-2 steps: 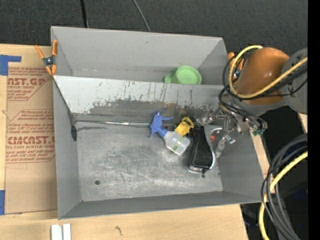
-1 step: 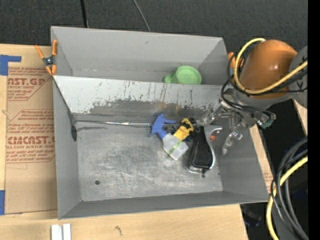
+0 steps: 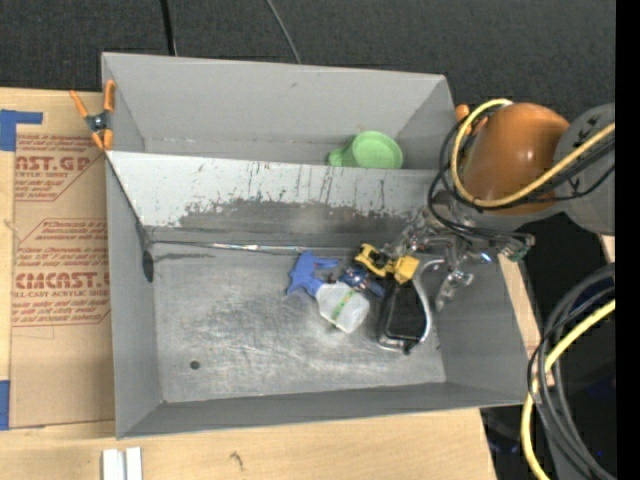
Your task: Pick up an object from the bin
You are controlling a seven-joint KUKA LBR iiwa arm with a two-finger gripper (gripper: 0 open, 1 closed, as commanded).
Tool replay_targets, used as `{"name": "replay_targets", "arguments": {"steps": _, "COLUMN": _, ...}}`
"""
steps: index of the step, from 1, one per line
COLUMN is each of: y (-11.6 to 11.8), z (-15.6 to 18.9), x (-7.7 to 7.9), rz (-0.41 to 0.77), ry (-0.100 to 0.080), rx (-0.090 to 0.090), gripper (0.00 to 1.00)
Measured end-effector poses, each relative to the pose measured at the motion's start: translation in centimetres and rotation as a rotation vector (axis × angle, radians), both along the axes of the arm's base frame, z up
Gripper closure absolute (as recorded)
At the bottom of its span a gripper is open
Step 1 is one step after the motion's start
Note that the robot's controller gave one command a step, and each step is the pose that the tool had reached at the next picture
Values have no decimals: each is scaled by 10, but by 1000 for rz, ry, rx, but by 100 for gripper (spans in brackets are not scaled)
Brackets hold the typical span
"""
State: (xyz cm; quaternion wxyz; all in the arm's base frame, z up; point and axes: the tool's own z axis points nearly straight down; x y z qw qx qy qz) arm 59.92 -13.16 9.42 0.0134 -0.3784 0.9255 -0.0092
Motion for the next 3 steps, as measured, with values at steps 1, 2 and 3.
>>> {"name": "replay_targets", "arguments": {"steps": 1, "y": 5, "z": -7, "x": -7, "rz": 22, "ry": 28, "rx": 9, "gripper": 100}}
{"name": "replay_targets", "arguments": {"steps": 2, "y": 5, "z": -7, "x": -7, "rz": 22, "ry": 28, "rx": 9, "gripper": 100}}
{"name": "replay_targets", "arguments": {"steps": 3, "y": 5, "z": -7, "x": -7, "rz": 22, "ry": 28, "rx": 9, "gripper": 100}}
